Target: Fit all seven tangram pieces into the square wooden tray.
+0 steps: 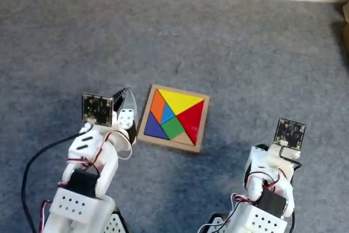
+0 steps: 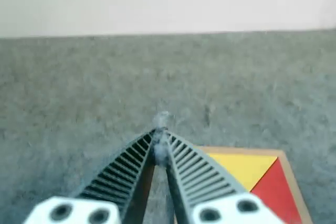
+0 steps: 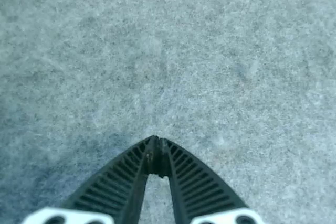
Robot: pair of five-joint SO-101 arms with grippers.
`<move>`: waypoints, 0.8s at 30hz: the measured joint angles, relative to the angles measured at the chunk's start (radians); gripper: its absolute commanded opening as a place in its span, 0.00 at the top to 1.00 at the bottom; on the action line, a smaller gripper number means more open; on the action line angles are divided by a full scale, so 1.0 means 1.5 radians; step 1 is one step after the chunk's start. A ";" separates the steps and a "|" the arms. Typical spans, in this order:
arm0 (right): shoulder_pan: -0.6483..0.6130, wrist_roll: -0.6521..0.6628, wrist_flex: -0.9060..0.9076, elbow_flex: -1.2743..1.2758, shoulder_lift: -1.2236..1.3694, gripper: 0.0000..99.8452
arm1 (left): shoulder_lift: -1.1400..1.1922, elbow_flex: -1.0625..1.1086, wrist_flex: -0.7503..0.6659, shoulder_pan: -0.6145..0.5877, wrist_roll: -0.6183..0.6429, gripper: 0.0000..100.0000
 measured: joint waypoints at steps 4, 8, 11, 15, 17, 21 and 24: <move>0.000 0.000 0.000 0.000 0.000 0.99 | -0.054 0.009 0.019 -0.021 0.000 1.00; 0.000 0.000 0.000 0.000 0.000 0.99 | -0.106 0.009 0.082 -0.062 0.000 1.00; -0.026 0.000 0.000 0.000 0.000 0.99 | -0.145 0.011 0.137 -0.101 0.000 1.00; -0.063 0.000 0.000 0.000 0.000 0.99 | -0.199 0.056 0.167 -0.150 0.000 1.00; -0.080 0.000 0.000 0.000 0.000 0.99 | -0.220 0.085 0.167 -0.174 -0.013 1.00; -0.106 0.000 0.009 0.000 0.000 0.99 | -0.229 0.118 0.168 -0.199 -0.088 1.00; -0.106 -0.007 0.016 0.000 0.000 0.99 | -0.225 0.120 0.184 -0.224 -0.118 1.00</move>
